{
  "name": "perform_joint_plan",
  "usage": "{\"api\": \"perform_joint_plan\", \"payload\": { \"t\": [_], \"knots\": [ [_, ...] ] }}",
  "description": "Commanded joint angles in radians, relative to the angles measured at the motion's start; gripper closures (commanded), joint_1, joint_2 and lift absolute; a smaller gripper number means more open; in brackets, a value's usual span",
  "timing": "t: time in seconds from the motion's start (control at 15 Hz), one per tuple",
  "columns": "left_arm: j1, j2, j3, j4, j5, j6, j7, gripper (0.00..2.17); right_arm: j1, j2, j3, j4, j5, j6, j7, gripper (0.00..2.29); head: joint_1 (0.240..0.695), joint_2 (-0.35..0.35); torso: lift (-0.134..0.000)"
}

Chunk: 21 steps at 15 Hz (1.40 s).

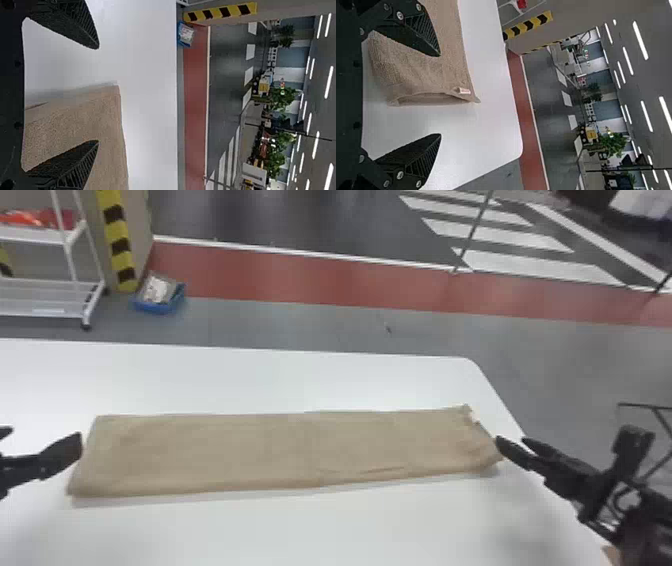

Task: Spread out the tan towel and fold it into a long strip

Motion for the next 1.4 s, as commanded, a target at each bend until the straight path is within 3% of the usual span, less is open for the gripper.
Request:
{"api": "perform_joint_plan", "payload": {
  "t": [0.0, 0.13, 0.33, 0.6, 0.8, 0.93, 1.0, 1.33],
  "knots": [
    [-0.011, -0.006, -0.010, 0.006, 0.001, 0.000, 0.000, 0.04, -0.006, -0.001, -0.003, -0.018, 0.009, 0.065, -0.001, 0.19, 0.695, -0.274, -0.124],
    [-0.036, -0.009, -0.030, 0.023, -0.014, 0.000, 0.003, 0.04, -0.007, 0.000, 0.000, -0.048, 0.028, 0.089, -0.004, 0.19, 0.695, -0.277, -0.124],
    [-0.094, -0.007, -0.077, 0.061, -0.086, 0.012, 0.006, 0.04, -0.009, 0.008, 0.017, -0.138, 0.098, 0.190, -0.010, 0.19, 0.695, -0.278, -0.124],
    [-0.177, -0.010, -0.105, 0.075, -0.098, 0.211, 0.000, 0.04, -0.032, 0.005, 0.023, -0.238, 0.196, 0.322, 0.001, 0.19, 0.695, -0.271, -0.124],
    [-0.235, -0.032, -0.105, 0.078, -0.129, 0.392, -0.001, 0.04, -0.088, -0.003, 0.043, -0.241, 0.290, 0.313, 0.128, 0.09, 0.695, -0.271, -0.124],
    [-0.268, -0.044, -0.103, 0.104, -0.152, 0.448, -0.014, 0.04, -0.090, 0.007, 0.069, -0.241, 0.325, 0.233, 0.105, 0.07, 0.695, -0.257, -0.124],
    [-0.281, -0.058, -0.096, 0.118, -0.177, 0.451, -0.024, 0.04, -0.090, 0.039, 0.051, -0.241, 0.325, 0.178, 0.091, 0.07, 0.695, -0.254, -0.124],
    [-0.286, -0.093, -0.079, 0.141, -0.210, 0.478, -0.037, 0.04, -0.087, 0.059, 0.057, -0.233, 0.382, 0.108, 0.077, 0.12, 0.695, -0.235, -0.124]
  ]
}}
